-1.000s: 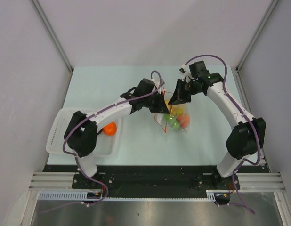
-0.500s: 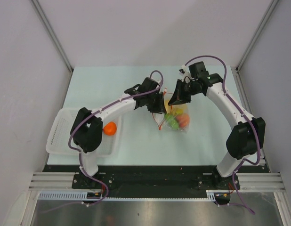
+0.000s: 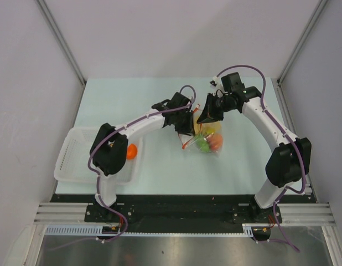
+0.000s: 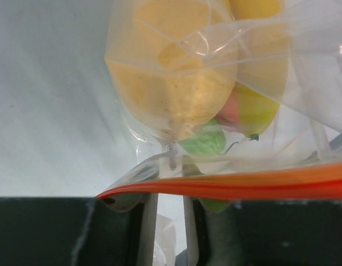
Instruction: Open the zip-top bag and remove the fake food
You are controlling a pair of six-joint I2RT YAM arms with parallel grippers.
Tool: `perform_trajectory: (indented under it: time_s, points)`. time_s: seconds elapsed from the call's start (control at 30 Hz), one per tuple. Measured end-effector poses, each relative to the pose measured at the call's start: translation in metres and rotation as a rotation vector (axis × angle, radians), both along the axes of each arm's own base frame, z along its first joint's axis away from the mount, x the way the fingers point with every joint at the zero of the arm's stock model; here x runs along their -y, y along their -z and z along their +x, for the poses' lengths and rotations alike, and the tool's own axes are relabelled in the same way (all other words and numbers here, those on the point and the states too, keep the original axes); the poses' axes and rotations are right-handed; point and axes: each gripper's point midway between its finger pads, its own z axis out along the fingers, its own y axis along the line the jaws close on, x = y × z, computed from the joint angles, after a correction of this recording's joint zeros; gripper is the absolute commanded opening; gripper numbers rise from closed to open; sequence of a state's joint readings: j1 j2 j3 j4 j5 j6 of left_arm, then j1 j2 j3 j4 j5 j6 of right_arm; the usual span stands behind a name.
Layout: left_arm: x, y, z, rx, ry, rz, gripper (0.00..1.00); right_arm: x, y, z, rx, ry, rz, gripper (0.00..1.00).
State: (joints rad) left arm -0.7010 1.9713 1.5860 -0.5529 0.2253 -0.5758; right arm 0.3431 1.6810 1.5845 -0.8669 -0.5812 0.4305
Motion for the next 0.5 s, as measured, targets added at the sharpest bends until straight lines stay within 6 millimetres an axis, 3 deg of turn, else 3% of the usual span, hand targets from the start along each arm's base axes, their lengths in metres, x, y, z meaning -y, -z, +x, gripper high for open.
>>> perform_trajectory:
  time_s: [0.3, 0.4, 0.5]
  points:
    - [0.007, 0.014, -0.002, -0.037, 0.007, -0.007, 0.29, -0.001, 0.001, 0.001, -0.001, -0.001, 0.003, 0.0]
    - [0.008, 0.019, -0.003, -0.05, 0.001, -0.007, 0.23, -0.001, 0.002, 0.0, -0.003, -0.002, 0.003, 0.0]
    - [0.009, 0.022, -0.002, -0.053, 0.0, -0.008, 0.1, -0.001, 0.006, -0.001, -0.012, -0.002, -0.001, 0.0]
